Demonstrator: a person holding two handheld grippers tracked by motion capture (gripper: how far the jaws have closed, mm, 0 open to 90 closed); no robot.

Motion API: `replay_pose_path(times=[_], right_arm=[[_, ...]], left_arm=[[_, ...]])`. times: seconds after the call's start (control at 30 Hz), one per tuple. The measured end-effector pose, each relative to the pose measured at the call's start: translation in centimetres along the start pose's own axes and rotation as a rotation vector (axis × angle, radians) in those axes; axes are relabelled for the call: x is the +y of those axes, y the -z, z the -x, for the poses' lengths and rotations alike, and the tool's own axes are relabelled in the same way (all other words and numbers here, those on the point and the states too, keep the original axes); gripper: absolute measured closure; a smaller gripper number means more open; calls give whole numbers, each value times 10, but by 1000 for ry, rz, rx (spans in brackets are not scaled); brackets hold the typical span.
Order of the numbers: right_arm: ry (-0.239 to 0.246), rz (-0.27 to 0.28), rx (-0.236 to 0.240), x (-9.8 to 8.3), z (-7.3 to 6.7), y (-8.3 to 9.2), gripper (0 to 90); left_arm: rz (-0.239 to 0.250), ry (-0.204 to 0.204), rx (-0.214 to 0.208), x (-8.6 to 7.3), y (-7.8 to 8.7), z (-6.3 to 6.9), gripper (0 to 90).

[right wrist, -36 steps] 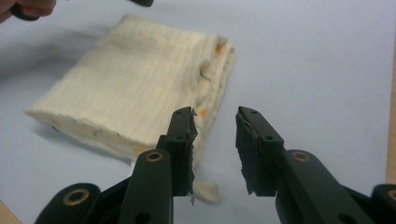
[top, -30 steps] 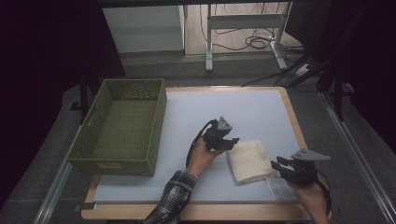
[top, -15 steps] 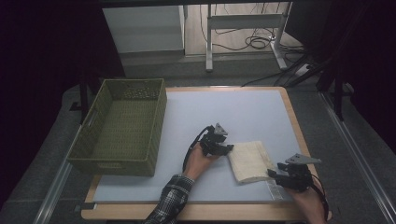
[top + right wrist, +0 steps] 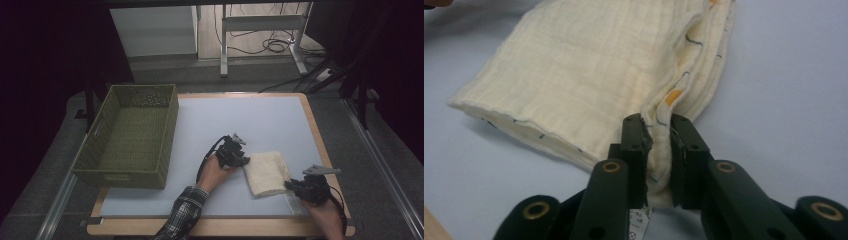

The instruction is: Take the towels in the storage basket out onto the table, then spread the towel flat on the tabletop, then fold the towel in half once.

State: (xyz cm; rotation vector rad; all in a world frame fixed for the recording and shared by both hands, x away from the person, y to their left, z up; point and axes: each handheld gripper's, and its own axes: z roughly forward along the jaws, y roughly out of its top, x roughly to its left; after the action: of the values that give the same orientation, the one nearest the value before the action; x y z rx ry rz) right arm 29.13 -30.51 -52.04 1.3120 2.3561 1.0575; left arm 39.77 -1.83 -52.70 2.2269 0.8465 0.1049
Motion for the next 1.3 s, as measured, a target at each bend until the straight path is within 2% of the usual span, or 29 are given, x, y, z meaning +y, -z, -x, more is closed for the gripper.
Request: replay_pose_path(times=[0.1, 0.13, 0.17, 0.2, 0.23, 0.33, 0.43, 0.53, 0.77, 1.3], right_arm=[[-8, 6, 10, -1, 0, 0, 813], [-8, 6, 10, -1, 0, 0, 813], [-15, 7, 24, -1, 1, 1, 819], [-15, 7, 24, -1, 1, 1, 819], [-28, 15, 56, -1, 1, 2, 822], [-16, 27, 60, 2, -1, 4, 822], [2, 48, 79, 8, -6, 9, 822], [11, 61, 89, 13, -10, 10, 821], [34, 81, 113, 23, -19, 8, 822], [85, 101, 149, 46, -37, 0, 821]], left_arm=[[7, -1, -40, -1, 0, 1, 803], [7, -1, -40, -1, 0, 1, 820], [15, -26, -20, -1, 1, 3, 837], [15, -26, -20, -1, 1, 3, 845], [42, -42, 2, 0, 5, 4, 848], [66, -41, 0, 3, 10, 3, 848], [90, -58, 22, 7, 21, 4, 848], [95, -76, 42, 8, 27, 4, 846], [99, -82, 71, 9, 43, -2, 843], [104, -67, 121, 6, 75, -15, 840]])
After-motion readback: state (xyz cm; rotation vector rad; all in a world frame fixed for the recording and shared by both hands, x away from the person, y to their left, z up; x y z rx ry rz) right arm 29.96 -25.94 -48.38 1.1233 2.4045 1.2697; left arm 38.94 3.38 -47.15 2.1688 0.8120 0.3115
